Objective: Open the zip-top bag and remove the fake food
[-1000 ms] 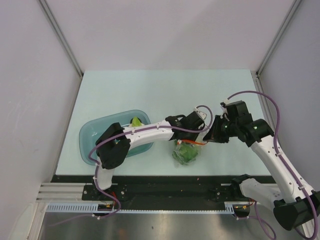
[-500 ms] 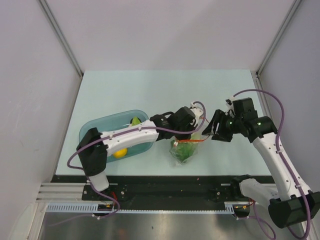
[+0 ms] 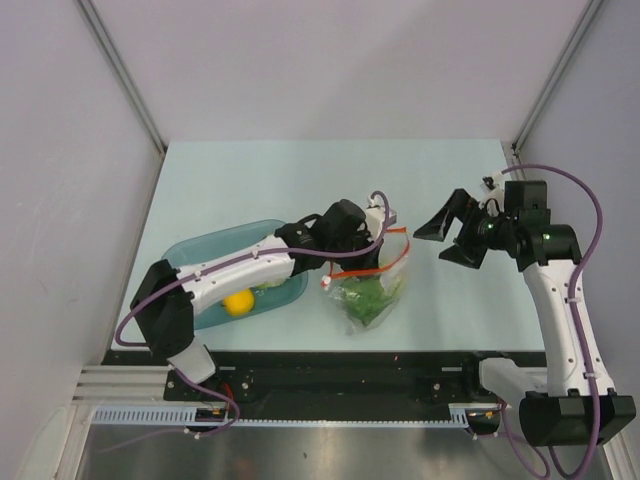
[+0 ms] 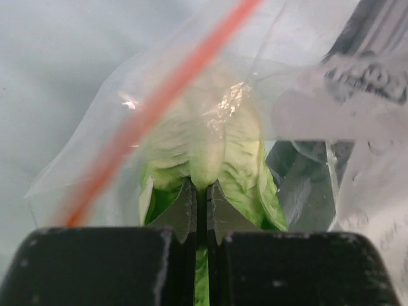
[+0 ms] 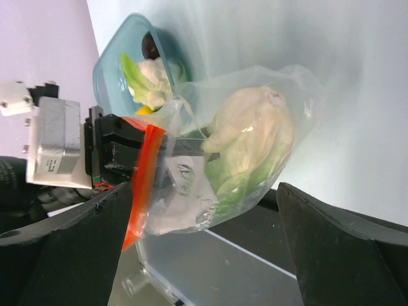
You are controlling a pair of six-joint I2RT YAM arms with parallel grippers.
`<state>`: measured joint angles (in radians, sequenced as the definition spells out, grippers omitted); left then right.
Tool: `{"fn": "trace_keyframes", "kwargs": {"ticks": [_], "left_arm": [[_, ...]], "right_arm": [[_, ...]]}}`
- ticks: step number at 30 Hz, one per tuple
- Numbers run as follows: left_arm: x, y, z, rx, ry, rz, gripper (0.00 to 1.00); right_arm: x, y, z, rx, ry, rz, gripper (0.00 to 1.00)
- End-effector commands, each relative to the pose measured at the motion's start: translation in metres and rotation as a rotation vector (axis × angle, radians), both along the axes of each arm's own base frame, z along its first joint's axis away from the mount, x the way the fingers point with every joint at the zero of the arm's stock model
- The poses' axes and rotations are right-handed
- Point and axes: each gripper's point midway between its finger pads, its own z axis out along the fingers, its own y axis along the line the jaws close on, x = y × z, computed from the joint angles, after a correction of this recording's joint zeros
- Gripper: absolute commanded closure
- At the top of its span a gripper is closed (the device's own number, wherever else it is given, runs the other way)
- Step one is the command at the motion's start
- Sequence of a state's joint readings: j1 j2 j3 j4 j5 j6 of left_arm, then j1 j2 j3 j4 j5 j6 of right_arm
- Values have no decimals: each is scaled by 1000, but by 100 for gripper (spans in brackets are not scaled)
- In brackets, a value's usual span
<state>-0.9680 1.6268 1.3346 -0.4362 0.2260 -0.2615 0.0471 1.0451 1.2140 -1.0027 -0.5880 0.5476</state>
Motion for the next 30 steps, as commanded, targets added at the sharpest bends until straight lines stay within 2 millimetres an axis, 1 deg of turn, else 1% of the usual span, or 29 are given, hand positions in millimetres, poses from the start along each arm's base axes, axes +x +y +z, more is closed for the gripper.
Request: {"fn": "trace_keyframes", "kwargs": {"ticks": [1, 2, 3, 4, 5, 6, 7, 8, 9, 11, 12, 13, 16, 20, 21, 22, 24, 25, 26, 27, 28, 29, 30], "left_arm": [[12, -3, 37, -200, 34, -30, 100], [9, -1, 39, -227, 61, -50, 100], [12, -4, 49, -278, 55, -65, 100], [16, -1, 50, -299, 70, -61, 100], [15, 0, 54, -318, 69, -74, 100], [12, -1, 63, -350, 61, -106, 100], [11, 0, 66, -360, 45, -128, 100], [7, 0, 66, -364, 44, -151, 100], [2, 1, 70, -377, 42, -175, 100], [0, 3, 69, -376, 40, -190, 100], [0, 5, 68, -373, 42, -192, 100], [0, 6, 68, -371, 46, -193, 100], [1, 9, 65, -365, 46, -189, 100], [2, 7, 66, -370, 52, -200, 100], [2, 6, 65, -367, 58, -202, 100], [2, 5, 65, -368, 60, -204, 100], [5, 4, 63, -366, 57, -198, 100], [7, 4, 63, -364, 56, -196, 100], [9, 4, 60, -358, 60, -188, 100], [11, 3, 59, -357, 61, -185, 100], [12, 2, 61, -360, 59, -186, 100], [13, 1, 58, -354, 65, -184, 100], [13, 0, 58, -355, 66, -185, 100]], "right_arm": [[11, -2, 22, 40, -48, -8, 0], [13, -4, 16, 28, -29, -23, 0], [17, -9, 6, 12, 8, -58, 0], [25, -19, -4, 10, 50, -110, 0], [26, -21, -19, 14, 106, -132, 0], [29, -24, -27, 28, 141, -162, 0], [31, -22, -33, 64, 184, -184, 0], [40, -20, -42, 92, 198, -186, 0], [37, -16, -54, 129, 242, -180, 0], [45, -16, -70, 159, 278, -200, 0], [42, -16, -84, 164, 315, -209, 0], [48, -19, -87, 176, 301, -220, 0], [52, -21, -102, 214, 343, -245, 0], [55, -19, -113, 245, 383, -269, 0], [55, -17, -111, 274, 394, -278, 2], [54, -15, -115, 294, 398, -286, 6], [51, -10, -113, 333, 419, -306, 8], [51, -9, -109, 342, 396, -310, 9], [46, -9, -115, 346, 416, -326, 10], [44, -9, -112, 356, 415, -348, 12], [42, -9, -113, 357, 422, -360, 14], [38, -8, -119, 360, 444, -374, 16], [38, -6, -118, 369, 445, -380, 19]]}}
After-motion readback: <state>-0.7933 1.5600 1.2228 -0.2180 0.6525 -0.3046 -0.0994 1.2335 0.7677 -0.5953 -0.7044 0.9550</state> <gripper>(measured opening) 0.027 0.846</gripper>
